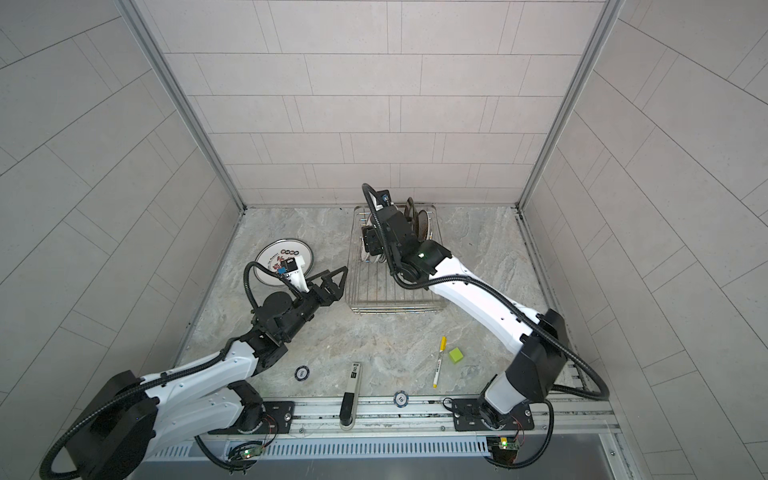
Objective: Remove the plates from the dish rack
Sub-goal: 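Move the right gripper to the sunburst plate in the rack and grip its rim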
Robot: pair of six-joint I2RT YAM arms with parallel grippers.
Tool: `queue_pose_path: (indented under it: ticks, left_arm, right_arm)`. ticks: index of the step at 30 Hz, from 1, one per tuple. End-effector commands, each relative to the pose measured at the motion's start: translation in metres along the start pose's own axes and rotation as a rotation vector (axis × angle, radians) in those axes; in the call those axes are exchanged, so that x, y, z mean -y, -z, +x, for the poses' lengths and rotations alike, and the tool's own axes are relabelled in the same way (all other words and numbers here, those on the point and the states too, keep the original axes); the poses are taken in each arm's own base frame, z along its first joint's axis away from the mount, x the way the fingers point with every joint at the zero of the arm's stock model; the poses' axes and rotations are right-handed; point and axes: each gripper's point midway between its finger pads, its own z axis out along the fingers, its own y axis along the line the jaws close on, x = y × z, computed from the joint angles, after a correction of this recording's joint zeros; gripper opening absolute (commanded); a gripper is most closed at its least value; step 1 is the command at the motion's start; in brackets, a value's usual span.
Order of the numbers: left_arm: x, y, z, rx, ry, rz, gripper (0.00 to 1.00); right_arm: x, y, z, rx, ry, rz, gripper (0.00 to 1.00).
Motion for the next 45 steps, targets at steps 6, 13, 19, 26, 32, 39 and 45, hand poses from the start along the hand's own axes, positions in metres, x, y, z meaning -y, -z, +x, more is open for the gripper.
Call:
queue_pose_path:
  ticks: [6, 13, 19, 26, 32, 39, 45]
  left_arm:
    - [-0.012, 0.002, -0.009, 0.063, -0.004, -0.036, 0.98]
    - [-0.027, 0.004, -0.009, 0.083, -0.040, -0.099, 0.99]
    - [-0.017, -0.006, -0.001, 0.055, -0.034, -0.031, 1.00]
    - [-0.016, -0.017, 0.008, 0.027, -0.030, -0.012, 1.00]
    - [-0.018, -0.019, 0.008, 0.029, -0.029, -0.023, 1.00]
    - [-0.010, -0.017, 0.005, 0.027, -0.025, 0.009, 1.00]
    - [-0.011, -0.016, 0.006, 0.025, -0.026, 0.002, 1.00]
  right_arm:
    - [0.000, -0.055, 0.015, -0.140, 0.079, 0.165, 0.59]
    - [0.003, -0.095, 0.020, -0.181, 0.121, 0.324, 0.53]
    - [0.009, -0.115, 0.024, -0.190, 0.135, 0.390, 0.50]
    - [0.020, -0.133, 0.033, -0.200, 0.117, 0.434, 0.45]
    - [0.022, -0.152, 0.045, -0.234, 0.081, 0.382, 0.39]
    - [0.018, -0.168, 0.053, -0.239, 0.055, 0.352, 0.35]
    - [0.015, -0.177, 0.061, -0.238, 0.029, 0.345, 0.26]
